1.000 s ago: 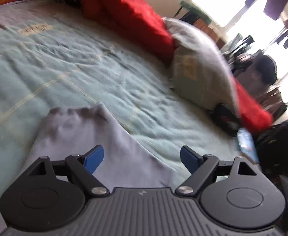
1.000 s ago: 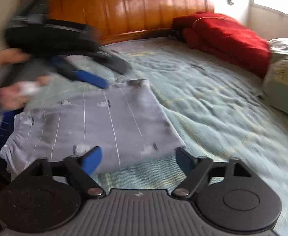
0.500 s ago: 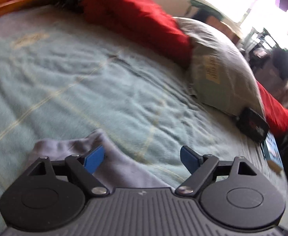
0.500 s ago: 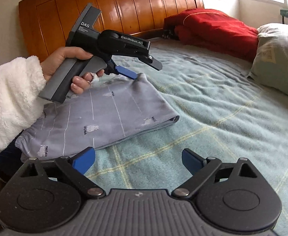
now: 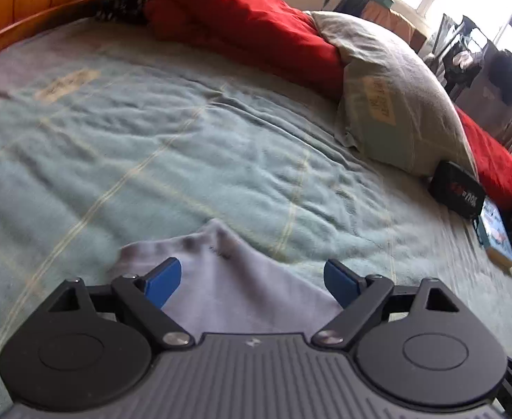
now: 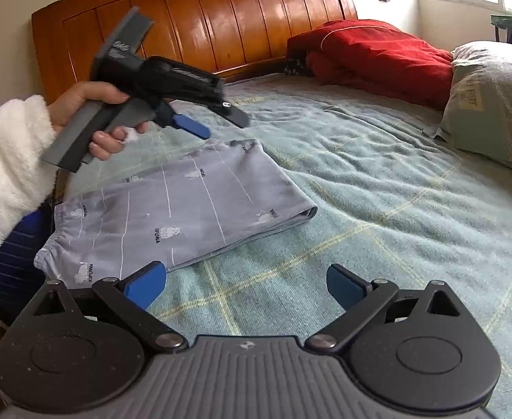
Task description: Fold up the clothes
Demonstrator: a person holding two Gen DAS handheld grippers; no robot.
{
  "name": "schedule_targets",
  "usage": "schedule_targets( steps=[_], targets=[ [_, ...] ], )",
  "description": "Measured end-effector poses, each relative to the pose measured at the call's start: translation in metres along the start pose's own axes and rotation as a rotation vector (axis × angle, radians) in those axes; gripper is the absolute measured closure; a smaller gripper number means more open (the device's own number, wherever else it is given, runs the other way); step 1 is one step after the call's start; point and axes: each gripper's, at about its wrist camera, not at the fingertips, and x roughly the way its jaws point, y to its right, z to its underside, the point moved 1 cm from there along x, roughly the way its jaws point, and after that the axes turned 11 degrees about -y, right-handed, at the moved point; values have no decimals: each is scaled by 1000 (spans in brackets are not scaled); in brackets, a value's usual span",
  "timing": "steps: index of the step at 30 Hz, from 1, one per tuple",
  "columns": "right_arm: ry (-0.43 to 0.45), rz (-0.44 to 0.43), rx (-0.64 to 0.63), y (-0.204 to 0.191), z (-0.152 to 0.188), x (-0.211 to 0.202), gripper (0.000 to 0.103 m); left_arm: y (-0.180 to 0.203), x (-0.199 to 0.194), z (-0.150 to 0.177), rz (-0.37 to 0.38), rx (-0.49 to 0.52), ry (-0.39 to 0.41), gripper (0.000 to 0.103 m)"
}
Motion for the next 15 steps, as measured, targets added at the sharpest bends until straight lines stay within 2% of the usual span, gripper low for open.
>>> schedule_targets(
  steps=[4, 6, 9, 15],
  targets=[
    [-6, 9, 8, 2, 1, 3, 2, -28, 34, 0, 11, -121, -41, 15],
    [-5, 11, 16, 4, 1, 3, 2, -32, 36, -2, -19, -128, 12, 15],
    [-6, 14, 28, 7, 1, 4, 2, -31, 20, -8, -112, -137, 103, 15],
    [-17, 16, 34, 8, 2, 9, 2, -30, 15, 0, 53, -100, 30, 14]
  ],
)
